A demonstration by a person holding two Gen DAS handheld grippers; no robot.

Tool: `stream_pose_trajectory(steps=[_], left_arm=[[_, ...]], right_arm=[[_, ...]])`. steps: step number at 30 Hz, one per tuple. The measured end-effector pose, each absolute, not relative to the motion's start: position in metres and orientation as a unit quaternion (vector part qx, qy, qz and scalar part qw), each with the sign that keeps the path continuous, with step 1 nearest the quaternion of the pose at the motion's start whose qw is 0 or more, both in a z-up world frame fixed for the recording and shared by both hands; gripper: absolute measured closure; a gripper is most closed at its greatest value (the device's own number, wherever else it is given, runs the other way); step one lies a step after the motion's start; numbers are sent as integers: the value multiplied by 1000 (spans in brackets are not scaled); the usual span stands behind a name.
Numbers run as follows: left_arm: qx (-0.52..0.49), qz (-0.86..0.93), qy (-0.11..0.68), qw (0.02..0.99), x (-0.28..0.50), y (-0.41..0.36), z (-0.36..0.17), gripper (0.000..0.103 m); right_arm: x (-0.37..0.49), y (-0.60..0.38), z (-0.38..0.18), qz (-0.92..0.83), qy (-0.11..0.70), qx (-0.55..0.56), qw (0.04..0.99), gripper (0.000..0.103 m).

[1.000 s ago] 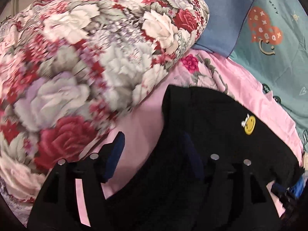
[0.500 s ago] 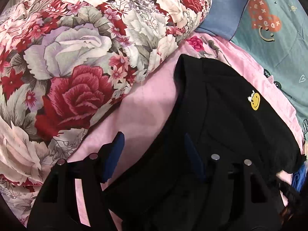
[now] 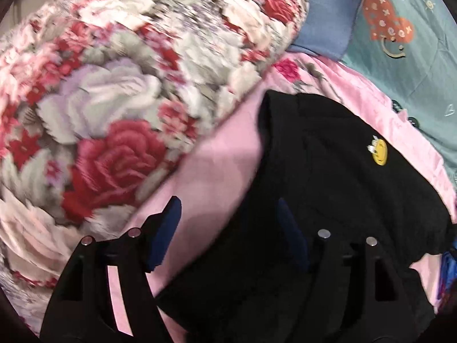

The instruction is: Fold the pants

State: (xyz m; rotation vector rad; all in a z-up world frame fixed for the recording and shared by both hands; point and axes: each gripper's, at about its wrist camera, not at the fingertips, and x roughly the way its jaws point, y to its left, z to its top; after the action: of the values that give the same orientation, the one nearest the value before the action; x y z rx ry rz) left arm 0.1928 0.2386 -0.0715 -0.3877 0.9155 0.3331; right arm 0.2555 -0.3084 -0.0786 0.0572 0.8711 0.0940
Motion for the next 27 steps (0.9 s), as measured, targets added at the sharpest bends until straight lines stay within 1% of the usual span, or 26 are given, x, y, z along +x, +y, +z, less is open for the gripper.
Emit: stream_pose_trajectory(steps=[2,4,5,7,8,10,11,12,13,14,15,17,20,23,25,26,27], left_arm=[[-169,150,443,868,200,228,-72,32],[-150,150,443,871,206,220,-71,32],[-143,153,442,872,209,218,-70,32],[-131,141,428,883,217,212,-62,28],[-117,126,419,892,223,205,-57,23],[-111,107,414,897,233,196,-51,20],[-126,91,417,895,237,194,-49,19],[-165,64,425,888,243,193,-48,19],[-182,54,427,884,246,193,-48,19],[-195,46,428,881,248,191,-47,19],[-193,46,421,885,251,189,-43,19],[-171,64,402,897,252,188,-34,19],[-214,56,387,895,247,203,-25,20],[-204,67,380,900,244,213,-22,20],[-192,82,382,900,247,223,-26,20],[-189,93,388,897,251,229,-31,20],[-192,101,392,894,252,235,-35,20]], right_arm=[[276,-347,-96,26,442,64,895,53],[295,-373,-118,-30,477,51,877,55],[297,-383,-120,-43,479,44,876,56],[299,-388,-106,-96,461,15,882,55],[296,-386,-92,-77,435,24,897,55],[295,-379,-67,10,398,66,915,52],[301,-371,-58,33,391,70,917,50],[307,-363,-53,47,387,61,919,39],[320,-345,-53,75,386,40,919,34],[332,-329,-54,103,391,17,915,33],[348,-304,-57,136,398,-20,907,33],[365,-270,-59,160,389,-54,906,33],[389,-231,-60,189,387,-81,899,33],[402,-212,-66,205,396,-117,888,33],[408,-201,-79,218,419,-146,869,37],[409,-198,-85,214,426,-164,864,41],[409,-199,-93,206,434,-181,858,51]])
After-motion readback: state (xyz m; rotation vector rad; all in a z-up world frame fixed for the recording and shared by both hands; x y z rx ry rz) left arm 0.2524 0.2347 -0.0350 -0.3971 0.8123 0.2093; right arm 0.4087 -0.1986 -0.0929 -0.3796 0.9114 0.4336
